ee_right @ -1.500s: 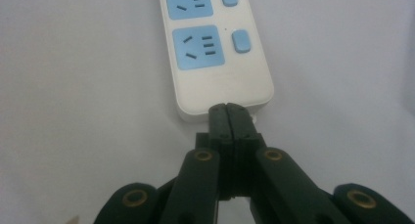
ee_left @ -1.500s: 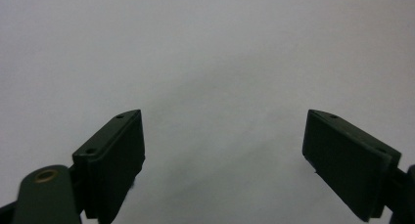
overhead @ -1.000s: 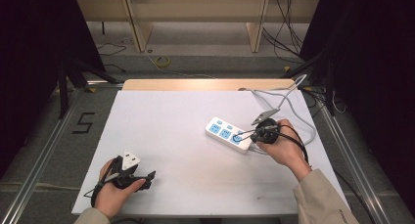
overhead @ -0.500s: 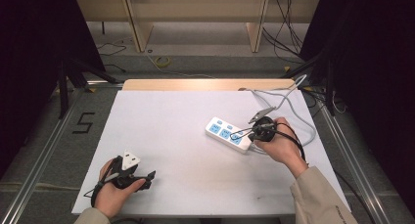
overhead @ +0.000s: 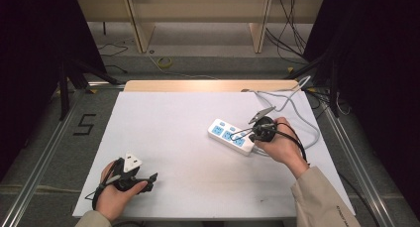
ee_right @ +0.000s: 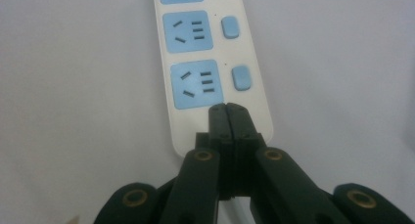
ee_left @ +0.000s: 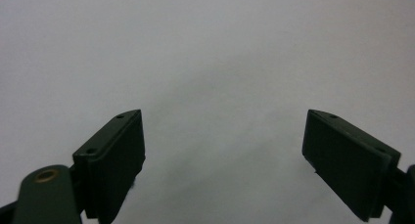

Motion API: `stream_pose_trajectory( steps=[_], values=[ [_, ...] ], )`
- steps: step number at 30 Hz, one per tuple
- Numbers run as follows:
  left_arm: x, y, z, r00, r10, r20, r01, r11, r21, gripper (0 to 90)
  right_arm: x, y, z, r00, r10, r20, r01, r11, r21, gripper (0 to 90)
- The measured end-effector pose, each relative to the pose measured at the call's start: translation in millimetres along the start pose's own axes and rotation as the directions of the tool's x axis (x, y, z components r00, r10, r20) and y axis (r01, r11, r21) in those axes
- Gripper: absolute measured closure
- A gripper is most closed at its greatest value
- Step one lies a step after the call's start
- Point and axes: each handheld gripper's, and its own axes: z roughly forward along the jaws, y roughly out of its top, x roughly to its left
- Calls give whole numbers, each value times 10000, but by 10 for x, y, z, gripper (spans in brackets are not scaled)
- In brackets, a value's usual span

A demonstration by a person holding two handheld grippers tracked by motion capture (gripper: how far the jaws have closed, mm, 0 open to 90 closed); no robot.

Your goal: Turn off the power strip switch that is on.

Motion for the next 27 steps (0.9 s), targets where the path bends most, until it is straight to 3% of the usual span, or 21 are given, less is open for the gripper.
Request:
stream_pose_trajectory(
  steps=[27],
  values=[
    [0, 3, 1, 10000, -20, 2, 20, 10000, -28, 158, 35, 149, 51, 9998, -186, -50, 186, 9998, -43, 900]
  ],
)
